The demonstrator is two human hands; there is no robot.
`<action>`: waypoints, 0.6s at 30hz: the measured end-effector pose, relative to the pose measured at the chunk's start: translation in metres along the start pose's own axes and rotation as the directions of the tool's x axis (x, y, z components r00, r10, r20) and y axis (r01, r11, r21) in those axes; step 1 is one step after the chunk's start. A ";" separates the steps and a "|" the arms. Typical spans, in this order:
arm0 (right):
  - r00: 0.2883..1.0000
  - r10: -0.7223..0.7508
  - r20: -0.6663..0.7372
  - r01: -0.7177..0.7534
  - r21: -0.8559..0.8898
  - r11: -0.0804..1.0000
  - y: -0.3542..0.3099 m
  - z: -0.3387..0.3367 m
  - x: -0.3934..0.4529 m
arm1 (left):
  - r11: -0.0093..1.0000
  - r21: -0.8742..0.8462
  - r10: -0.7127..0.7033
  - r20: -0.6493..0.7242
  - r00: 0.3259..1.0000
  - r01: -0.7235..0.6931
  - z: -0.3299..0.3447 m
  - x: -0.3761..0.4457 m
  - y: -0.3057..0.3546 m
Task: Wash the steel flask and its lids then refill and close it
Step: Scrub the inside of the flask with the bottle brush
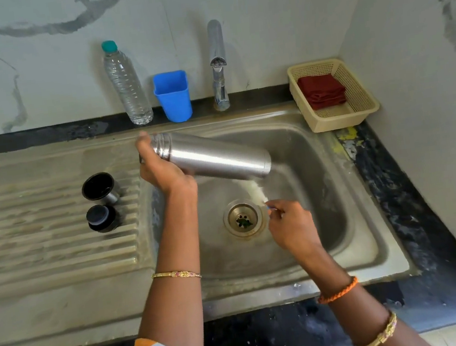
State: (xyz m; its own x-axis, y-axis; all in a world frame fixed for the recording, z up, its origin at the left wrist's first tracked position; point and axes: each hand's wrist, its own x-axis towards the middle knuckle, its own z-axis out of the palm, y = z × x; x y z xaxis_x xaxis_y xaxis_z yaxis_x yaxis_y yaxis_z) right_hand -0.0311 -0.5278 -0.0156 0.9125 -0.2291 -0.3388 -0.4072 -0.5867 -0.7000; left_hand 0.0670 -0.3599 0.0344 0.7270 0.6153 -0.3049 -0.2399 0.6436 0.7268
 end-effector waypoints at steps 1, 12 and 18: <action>1.000 0.002 0.003 -0.002 0.035 0.999 0.000 0.001 -0.001 | 1.000 -0.004 0.011 0.025 1.000 -0.011 0.004 -0.001 0.003; 0.772 0.169 0.613 -0.628 0.691 0.360 0.009 -0.020 0.056 | 0.996 0.022 -0.087 0.178 0.980 0.084 -0.002 -0.007 -0.001; 0.784 0.096 0.614 -0.579 0.665 0.471 0.000 -0.024 0.059 | 0.994 -0.037 -0.088 0.319 0.944 0.105 -0.009 -0.007 -0.004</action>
State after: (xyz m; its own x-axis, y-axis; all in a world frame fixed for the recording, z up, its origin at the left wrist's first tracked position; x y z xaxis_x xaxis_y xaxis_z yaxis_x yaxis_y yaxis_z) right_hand 0.0236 -0.5599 -0.0212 0.6525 0.2407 -0.7185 -0.7456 0.3730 -0.5522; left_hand 0.0572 -0.3626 0.0279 0.9125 0.3788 -0.1546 -0.1862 0.7210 0.6674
